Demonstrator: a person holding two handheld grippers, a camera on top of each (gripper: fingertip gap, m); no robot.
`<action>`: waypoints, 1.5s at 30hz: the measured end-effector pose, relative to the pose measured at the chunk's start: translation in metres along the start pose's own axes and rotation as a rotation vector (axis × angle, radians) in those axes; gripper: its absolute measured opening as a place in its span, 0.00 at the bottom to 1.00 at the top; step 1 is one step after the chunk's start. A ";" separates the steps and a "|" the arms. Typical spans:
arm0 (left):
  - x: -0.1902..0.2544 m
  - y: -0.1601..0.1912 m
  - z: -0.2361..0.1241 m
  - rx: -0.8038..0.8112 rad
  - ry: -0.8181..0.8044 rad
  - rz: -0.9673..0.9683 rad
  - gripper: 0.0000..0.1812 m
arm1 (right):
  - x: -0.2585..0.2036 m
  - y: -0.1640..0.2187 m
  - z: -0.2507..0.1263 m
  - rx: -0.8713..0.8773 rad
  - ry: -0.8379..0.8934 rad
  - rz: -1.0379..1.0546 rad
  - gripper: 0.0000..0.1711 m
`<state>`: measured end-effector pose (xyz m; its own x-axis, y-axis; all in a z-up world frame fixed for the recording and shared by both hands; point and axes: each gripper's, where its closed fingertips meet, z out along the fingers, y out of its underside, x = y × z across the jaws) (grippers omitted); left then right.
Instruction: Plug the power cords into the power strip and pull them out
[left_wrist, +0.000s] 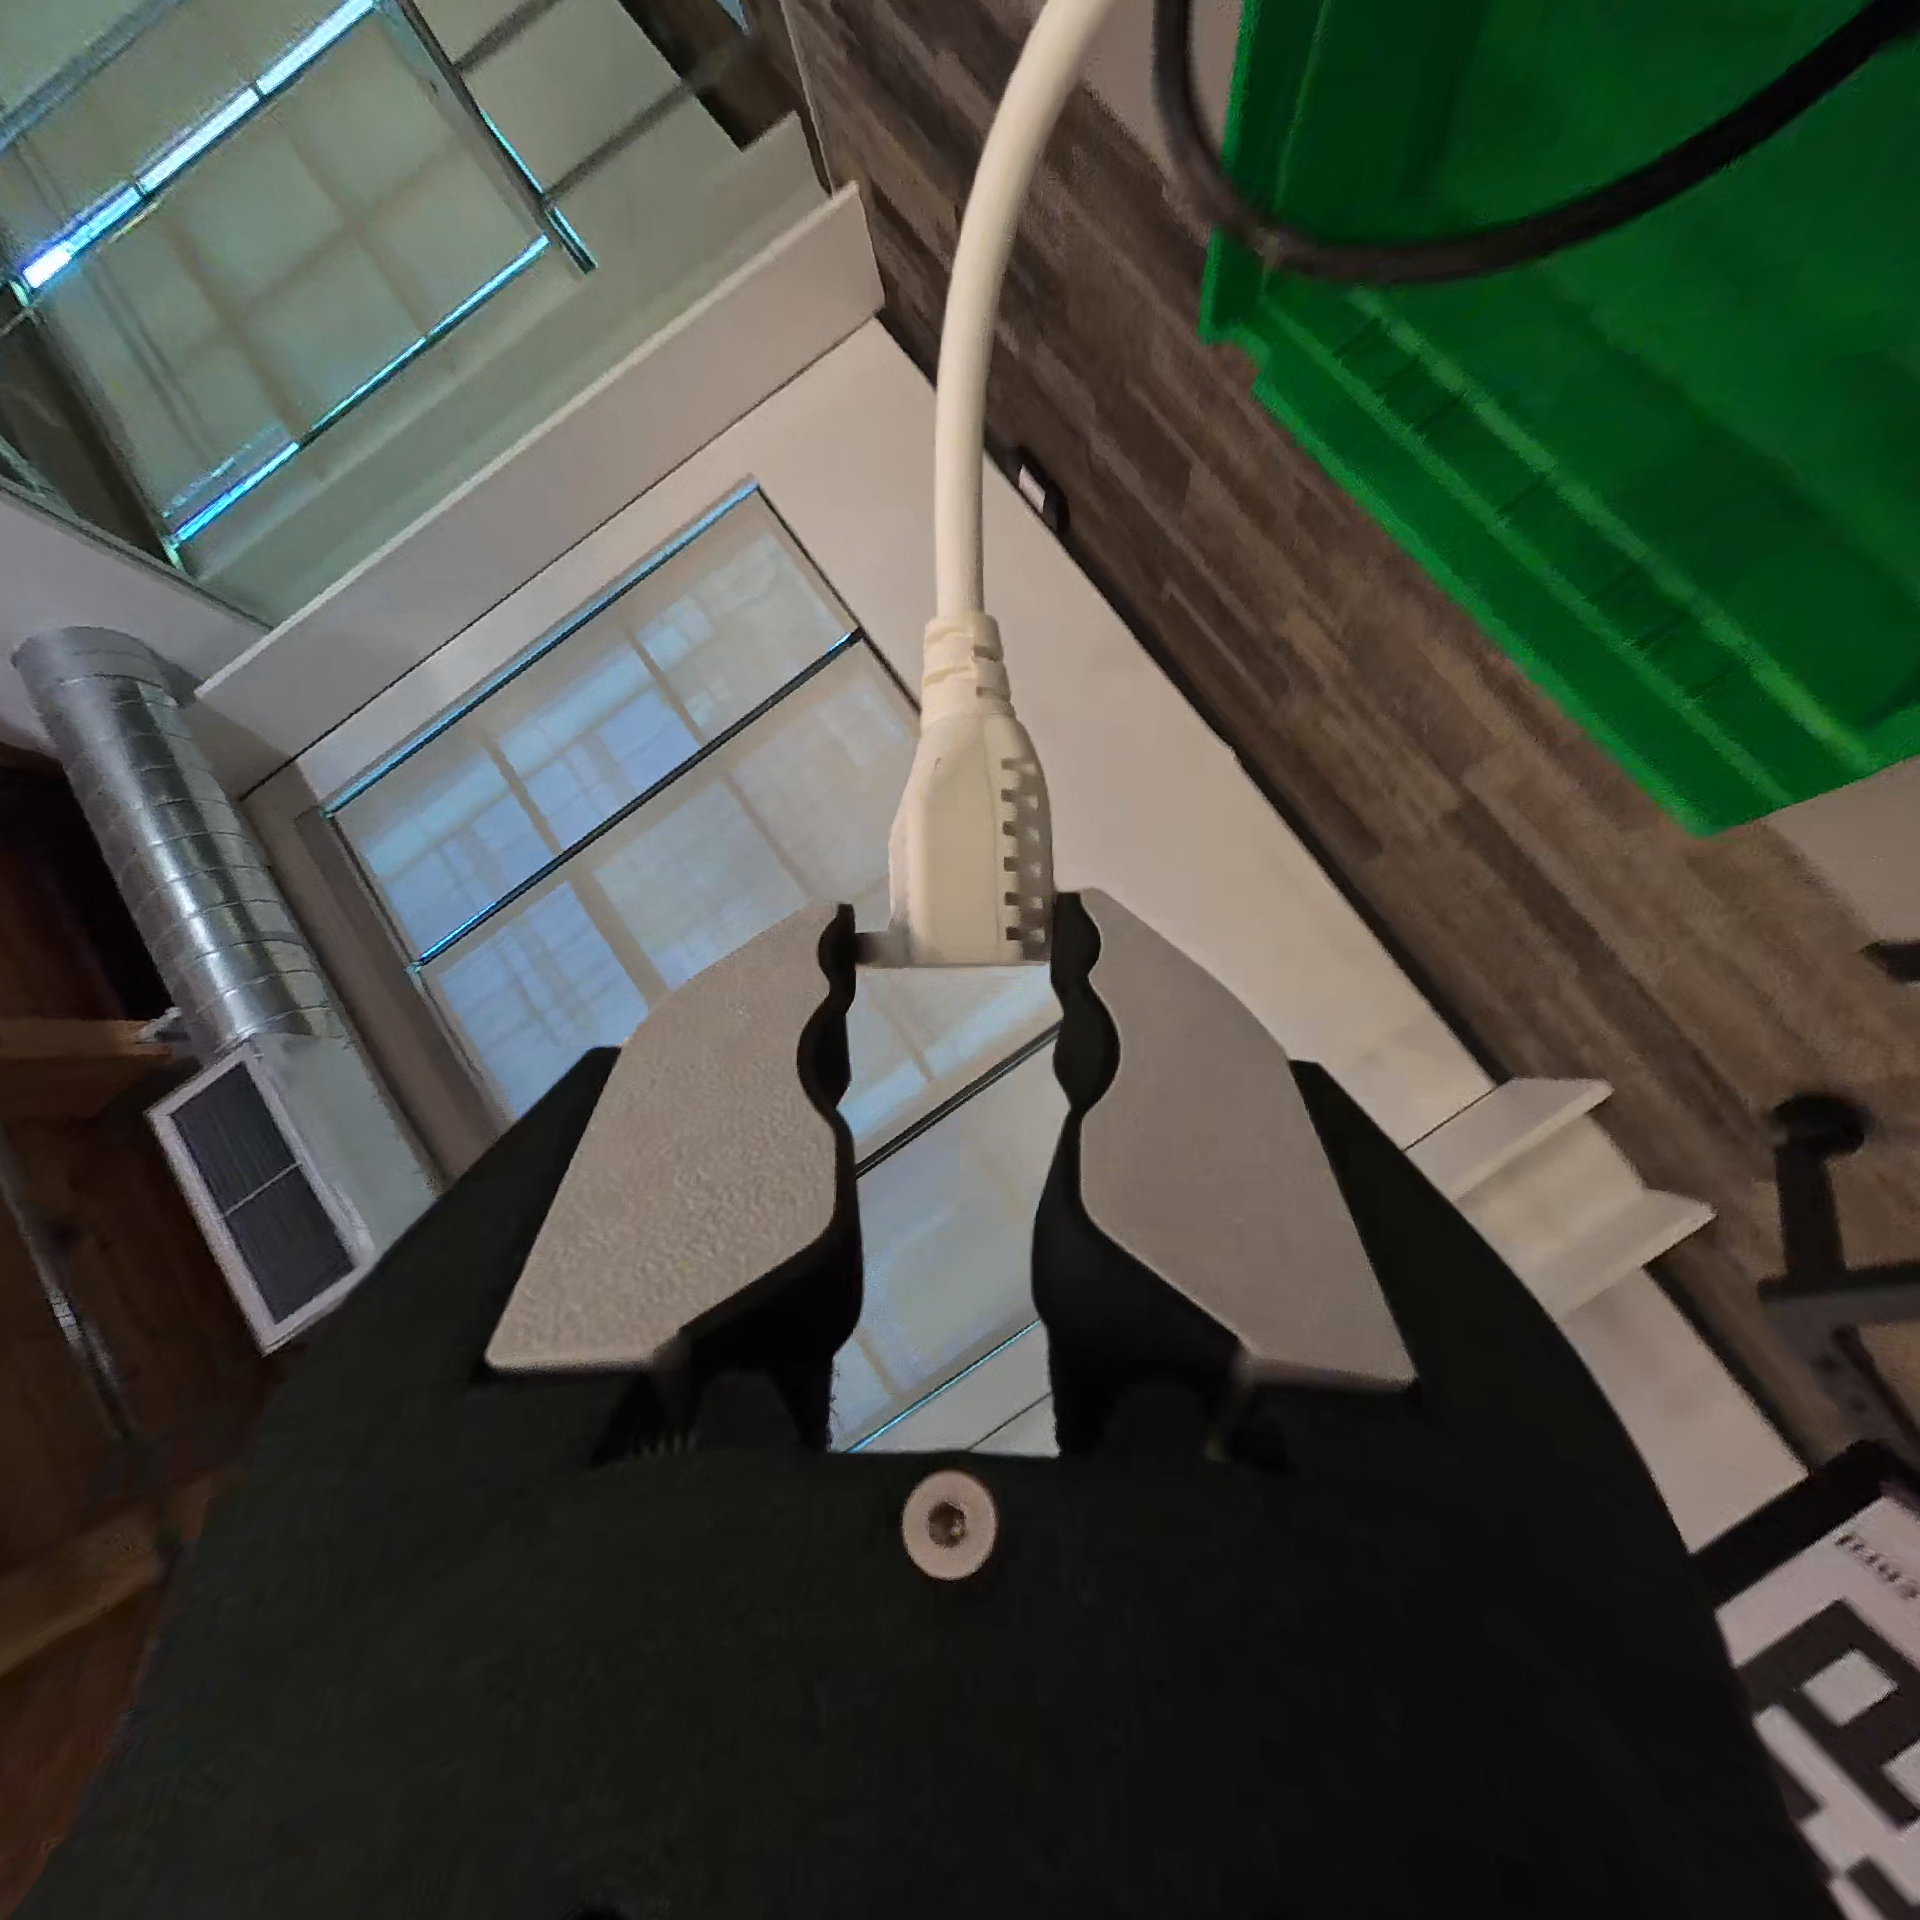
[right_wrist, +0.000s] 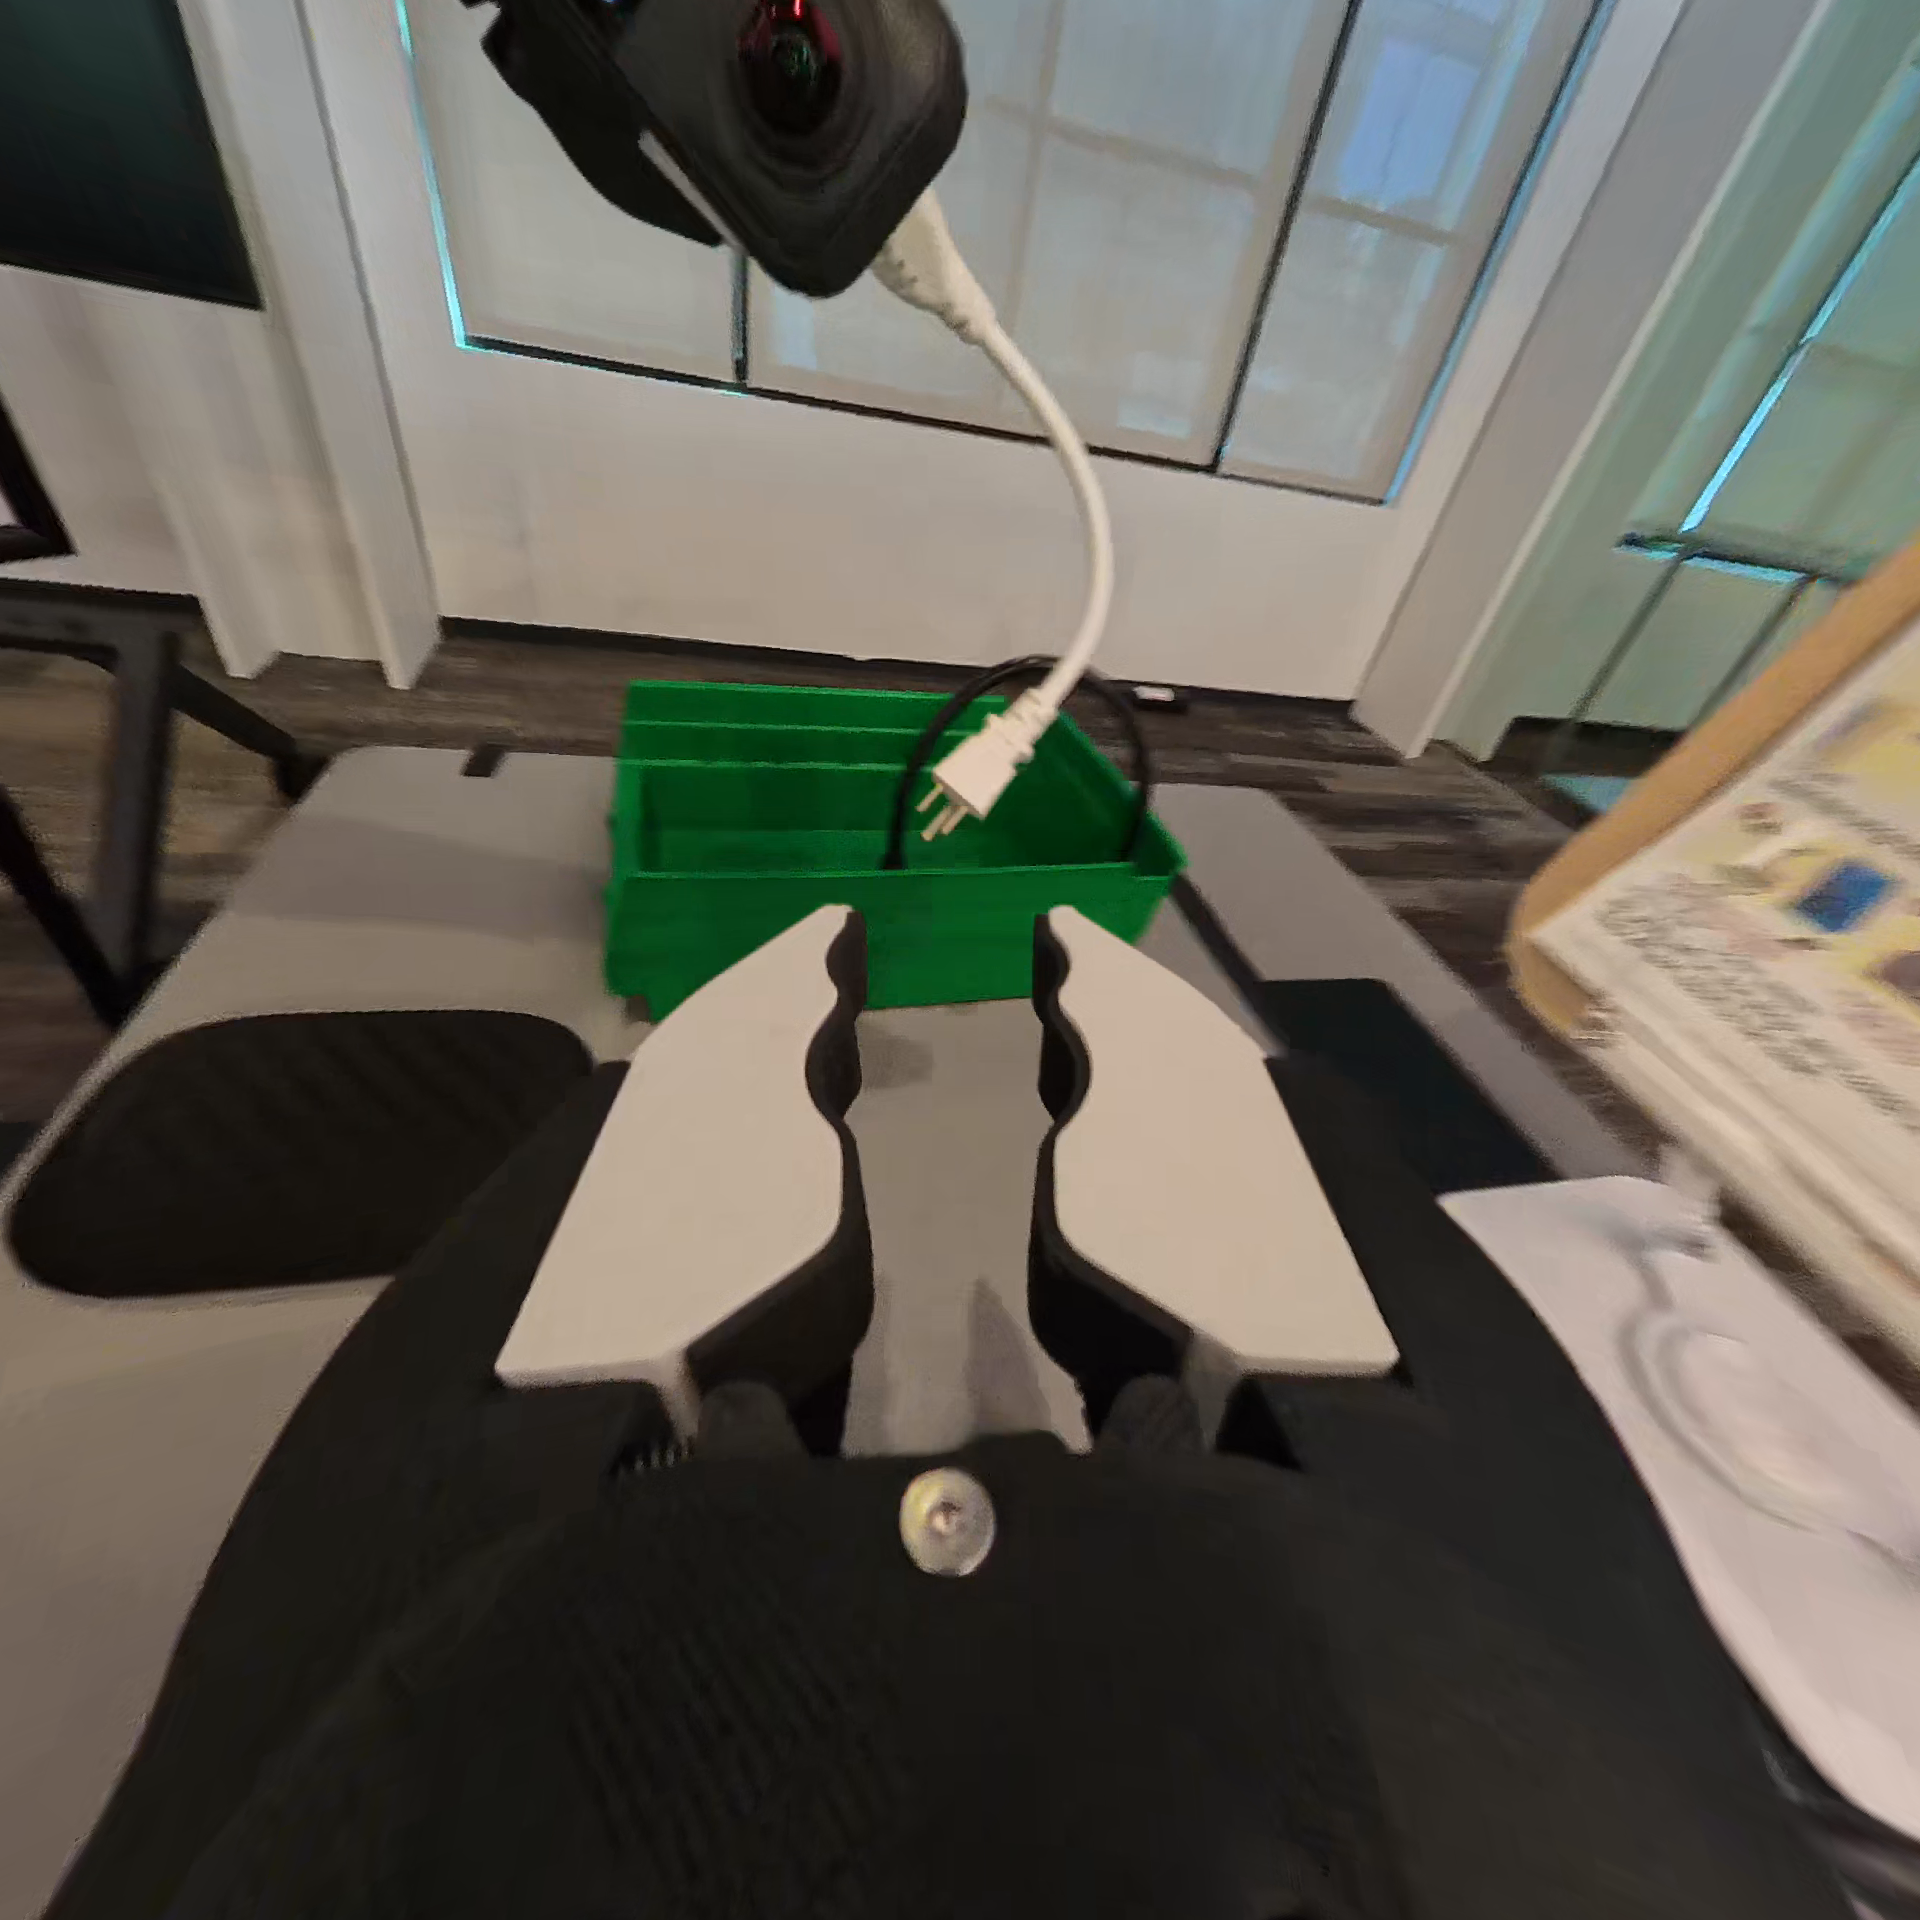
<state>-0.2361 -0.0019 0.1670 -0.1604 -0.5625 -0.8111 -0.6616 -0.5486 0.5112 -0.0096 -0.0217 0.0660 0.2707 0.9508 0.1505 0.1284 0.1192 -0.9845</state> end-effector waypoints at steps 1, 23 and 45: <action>0.007 -0.002 -0.001 0.016 0.006 -0.017 0.20 | -0.008 0.005 0.010 -0.009 -0.015 0.029 0.18; -0.005 -0.021 -0.175 0.749 -0.594 0.197 0.20 | -0.078 -0.018 -0.022 0.176 -0.613 0.167 0.35; -0.022 -0.054 -0.106 0.977 -0.062 -0.512 0.49 | -0.089 -0.049 -0.031 0.329 -0.625 0.144 0.10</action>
<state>-0.1194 -0.0254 0.1876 0.2794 -0.3613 -0.8896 -0.9496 0.0331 -0.3117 -0.0104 -0.1206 0.1041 -0.3457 0.9377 0.0340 -0.1880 -0.0337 -0.9816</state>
